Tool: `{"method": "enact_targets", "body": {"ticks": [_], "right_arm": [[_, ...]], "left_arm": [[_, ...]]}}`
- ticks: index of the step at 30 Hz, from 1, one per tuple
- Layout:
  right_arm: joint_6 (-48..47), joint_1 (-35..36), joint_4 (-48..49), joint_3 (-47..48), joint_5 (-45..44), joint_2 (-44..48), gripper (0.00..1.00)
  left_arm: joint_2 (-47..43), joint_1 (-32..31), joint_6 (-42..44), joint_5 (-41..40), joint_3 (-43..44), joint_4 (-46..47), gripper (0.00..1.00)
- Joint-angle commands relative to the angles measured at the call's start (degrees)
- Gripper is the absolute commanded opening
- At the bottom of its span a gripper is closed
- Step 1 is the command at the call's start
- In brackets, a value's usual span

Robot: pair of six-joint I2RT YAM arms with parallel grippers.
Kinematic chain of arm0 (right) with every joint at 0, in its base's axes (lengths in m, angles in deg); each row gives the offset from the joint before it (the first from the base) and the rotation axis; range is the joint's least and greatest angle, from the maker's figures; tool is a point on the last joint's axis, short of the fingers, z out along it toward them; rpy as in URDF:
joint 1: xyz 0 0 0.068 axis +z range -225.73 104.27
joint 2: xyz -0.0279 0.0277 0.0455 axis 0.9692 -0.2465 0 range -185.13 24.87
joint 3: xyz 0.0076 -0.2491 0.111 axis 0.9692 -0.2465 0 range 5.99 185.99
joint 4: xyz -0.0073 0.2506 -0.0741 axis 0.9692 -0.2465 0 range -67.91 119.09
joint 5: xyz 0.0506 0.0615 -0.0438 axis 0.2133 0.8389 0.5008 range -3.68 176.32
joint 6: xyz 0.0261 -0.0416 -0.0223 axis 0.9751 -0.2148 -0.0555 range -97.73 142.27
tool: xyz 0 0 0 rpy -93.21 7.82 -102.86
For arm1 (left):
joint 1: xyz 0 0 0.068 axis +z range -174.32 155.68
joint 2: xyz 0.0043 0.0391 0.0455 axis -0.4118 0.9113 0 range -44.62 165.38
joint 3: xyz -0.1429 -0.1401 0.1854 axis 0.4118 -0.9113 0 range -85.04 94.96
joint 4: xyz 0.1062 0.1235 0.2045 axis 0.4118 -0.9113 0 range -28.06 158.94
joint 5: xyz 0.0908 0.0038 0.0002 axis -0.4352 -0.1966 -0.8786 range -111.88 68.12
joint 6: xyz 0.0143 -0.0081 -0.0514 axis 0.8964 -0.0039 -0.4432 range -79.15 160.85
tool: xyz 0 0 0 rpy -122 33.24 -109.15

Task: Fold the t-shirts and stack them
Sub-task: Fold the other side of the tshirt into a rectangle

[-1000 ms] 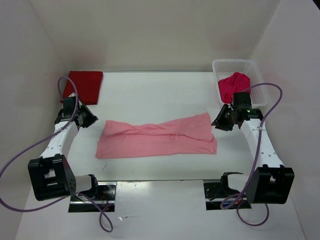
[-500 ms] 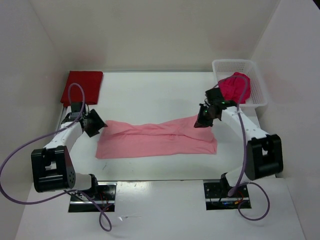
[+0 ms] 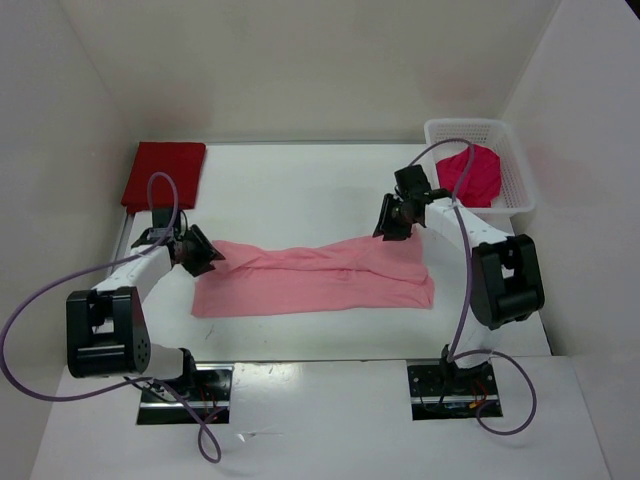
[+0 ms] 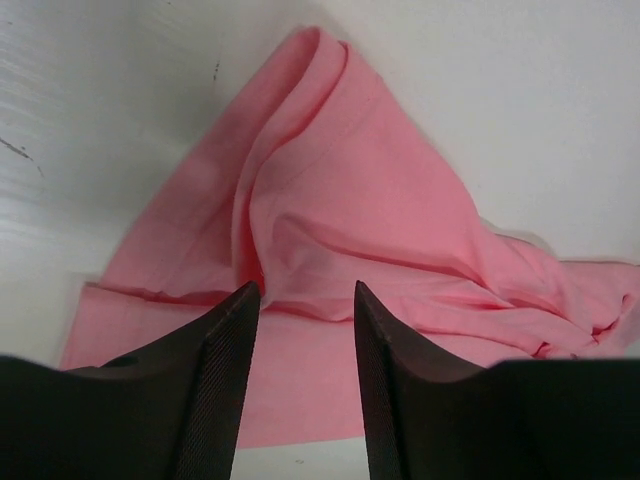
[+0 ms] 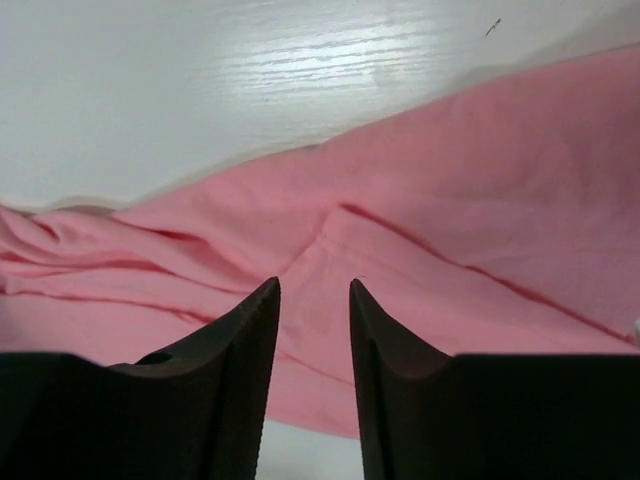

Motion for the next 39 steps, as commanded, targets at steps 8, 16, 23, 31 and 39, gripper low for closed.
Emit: {"method": "enact_targets", "body": {"ticks": [8,16,23,31,39], "right_arm": [[-0.37,1.41,3.82,6.91,-2.21,-9.58,0.46],[0.25,2.81,3.82,5.51,-6.42,-10.29,0.46],[-0.28,2.81,3.82,3.93,-8.10,-9.59,0.46],[-0.28,3.34,3.30,3.92,-6.78,-10.21,0.35],[-0.28,5.01,1.98,3.92,-6.78,-10.73,0.32]], "left_arm": [[-2.18,-0.15,-1.24,-3.97,-2.22,0.73,0.66],[0.18,-0.15,-2.38,-0.99,-2.75,3.62,0.59],[0.19,-1.20,-2.38,-0.45,-2.22,3.63,0.39],[-1.38,-1.20,-1.85,-3.26,-1.43,2.32,0.08],[-4.81,1.79,3.15,-5.63,2.69,-3.13,0.00]]}}
